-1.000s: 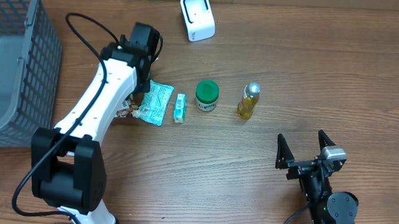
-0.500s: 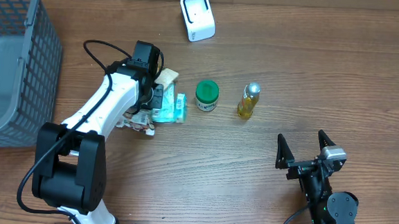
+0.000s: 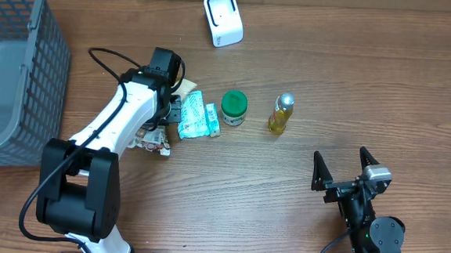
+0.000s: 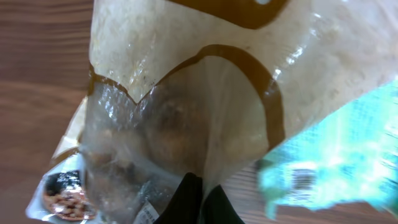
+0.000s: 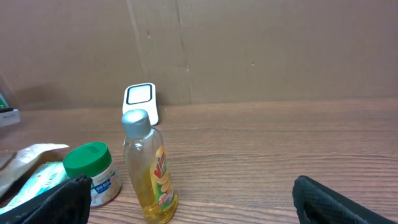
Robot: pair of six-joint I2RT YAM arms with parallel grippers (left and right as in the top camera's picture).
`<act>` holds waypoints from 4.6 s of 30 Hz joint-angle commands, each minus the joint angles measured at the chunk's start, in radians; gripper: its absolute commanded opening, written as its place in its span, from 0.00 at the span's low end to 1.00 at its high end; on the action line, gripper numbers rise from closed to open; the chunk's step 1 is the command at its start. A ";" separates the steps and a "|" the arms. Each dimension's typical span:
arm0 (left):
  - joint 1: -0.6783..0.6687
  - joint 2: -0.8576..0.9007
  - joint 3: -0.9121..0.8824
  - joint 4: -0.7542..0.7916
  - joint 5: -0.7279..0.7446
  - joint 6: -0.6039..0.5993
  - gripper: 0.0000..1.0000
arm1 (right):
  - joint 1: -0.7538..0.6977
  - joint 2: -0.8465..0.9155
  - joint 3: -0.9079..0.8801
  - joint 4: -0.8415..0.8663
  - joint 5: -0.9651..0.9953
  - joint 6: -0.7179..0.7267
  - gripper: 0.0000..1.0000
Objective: Scan the item barcode
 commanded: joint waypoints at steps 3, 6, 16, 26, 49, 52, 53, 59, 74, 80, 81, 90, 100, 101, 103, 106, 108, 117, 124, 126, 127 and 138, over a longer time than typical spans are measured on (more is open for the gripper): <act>0.007 -0.030 0.021 0.004 -0.130 -0.159 0.04 | -0.006 -0.007 -0.011 0.003 0.002 -0.003 1.00; 0.003 -0.029 0.015 0.003 -0.100 -0.186 0.04 | -0.006 -0.007 -0.011 0.003 0.002 -0.003 1.00; 0.003 -0.029 0.014 -0.006 -0.063 -0.167 0.40 | -0.006 -0.007 -0.011 0.003 0.002 -0.004 1.00; 0.035 -0.031 0.295 -0.214 -0.030 -0.072 0.70 | -0.006 -0.007 -0.011 0.002 0.002 -0.003 1.00; 0.373 -0.030 0.494 -0.336 0.180 0.248 1.00 | -0.006 -0.007 -0.011 0.002 0.002 -0.003 1.00; 0.370 -0.030 0.494 -0.336 0.183 0.228 1.00 | -0.006 -0.007 -0.011 0.002 0.002 -0.004 1.00; 0.367 -0.030 0.494 -0.336 0.190 0.198 0.99 | -0.006 -0.007 -0.011 0.003 0.002 -0.003 1.00; 0.361 -0.030 0.494 -0.336 0.203 0.174 1.00 | -0.006 -0.007 -0.011 0.003 0.002 -0.003 1.00; 0.362 -0.030 0.494 -0.336 0.203 0.174 0.99 | -0.007 0.008 0.114 0.034 0.083 -0.005 1.00; 0.362 -0.030 0.494 -0.336 0.203 0.174 1.00 | -0.007 0.238 0.485 -0.149 0.138 -0.070 1.00; 0.362 -0.030 0.494 -0.336 0.203 0.174 1.00 | -0.007 0.315 0.576 -0.198 0.137 -0.082 1.00; 0.362 -0.030 0.494 -0.336 0.203 0.174 1.00 | -0.006 0.961 1.400 -0.772 0.109 -0.085 1.00; 0.362 -0.030 0.494 -0.336 0.203 0.174 1.00 | -0.006 1.458 1.862 -1.130 -0.151 -0.078 1.00; 0.362 -0.030 0.494 -0.336 0.203 0.174 1.00 | -0.006 1.474 1.862 -1.135 -0.169 -0.078 1.00; 0.362 -0.030 0.494 -0.336 0.203 0.174 1.00 | -0.006 1.498 1.861 -1.139 -0.200 -0.078 1.00; 0.362 -0.030 0.494 -0.336 0.203 0.174 0.99 | -0.006 1.518 1.861 -1.136 -0.219 -0.059 1.00; 0.362 -0.030 0.494 -0.336 0.203 0.174 0.99 | -0.006 1.535 1.861 -1.129 -0.219 0.009 1.00; 0.362 -0.030 0.494 -0.336 0.203 0.174 1.00 | -0.006 1.583 1.853 -1.054 -0.216 0.053 1.00; 0.362 -0.030 0.494 -0.336 0.203 0.174 1.00 | 0.002 1.651 1.853 -1.102 -0.215 0.139 0.99; 0.362 -0.030 0.494 -0.336 0.203 0.174 1.00 | 0.016 1.694 1.853 -1.143 -0.215 0.139 0.99; 0.362 -0.030 0.494 -0.336 0.203 0.174 1.00 | 0.032 1.735 1.853 -1.167 -0.215 0.140 0.99; 0.361 -0.030 0.494 -0.336 0.203 0.174 0.99 | 0.203 1.858 1.852 -1.206 0.064 0.249 1.00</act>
